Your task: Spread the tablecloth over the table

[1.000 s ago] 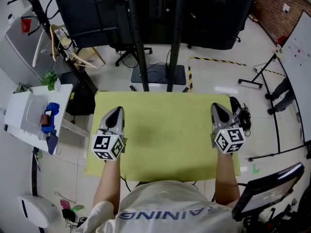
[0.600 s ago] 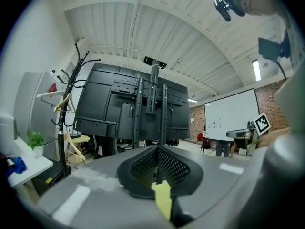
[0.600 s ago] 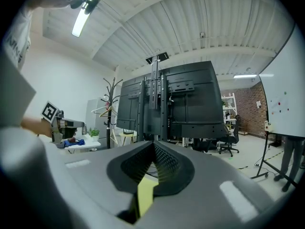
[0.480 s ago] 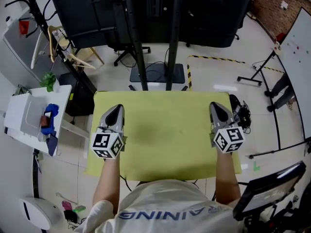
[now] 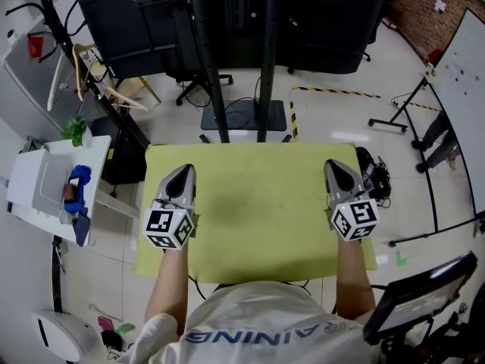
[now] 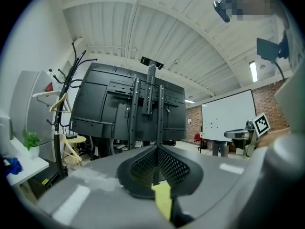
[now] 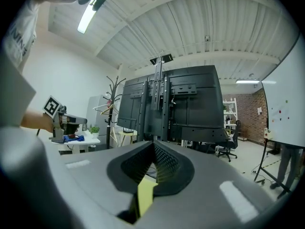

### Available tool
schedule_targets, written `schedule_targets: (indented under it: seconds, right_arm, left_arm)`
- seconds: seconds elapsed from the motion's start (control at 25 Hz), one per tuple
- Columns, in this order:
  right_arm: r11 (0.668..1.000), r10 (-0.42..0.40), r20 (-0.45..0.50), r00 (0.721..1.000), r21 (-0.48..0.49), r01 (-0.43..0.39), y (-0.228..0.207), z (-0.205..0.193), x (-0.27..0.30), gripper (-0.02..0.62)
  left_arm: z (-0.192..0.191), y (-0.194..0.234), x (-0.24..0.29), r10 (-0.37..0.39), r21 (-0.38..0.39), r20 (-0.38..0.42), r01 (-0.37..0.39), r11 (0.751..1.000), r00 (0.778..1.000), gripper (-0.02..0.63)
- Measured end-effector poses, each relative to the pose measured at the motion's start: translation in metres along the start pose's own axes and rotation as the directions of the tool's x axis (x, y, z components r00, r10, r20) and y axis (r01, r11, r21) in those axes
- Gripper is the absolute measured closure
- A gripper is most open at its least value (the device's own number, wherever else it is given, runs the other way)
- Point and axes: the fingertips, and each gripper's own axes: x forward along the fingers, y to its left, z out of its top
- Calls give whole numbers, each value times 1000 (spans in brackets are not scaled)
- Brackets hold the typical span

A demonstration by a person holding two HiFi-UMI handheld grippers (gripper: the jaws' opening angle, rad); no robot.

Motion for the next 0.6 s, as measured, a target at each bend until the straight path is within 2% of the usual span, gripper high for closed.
schedule_targets:
  seconds: [0.36,0.6]
  right_arm:
    - [1000,2,12,1000,-12,-2,3,5,4,591]
    - [1000,0,-12,1000,-2,0,10,-7,-6,591]
  left_arm:
    - [0,3,-1,7,-2,6,-7,1000,1000,600]
    - [-12,0,-9,4,-14,-27,-5,1000,1000,600]
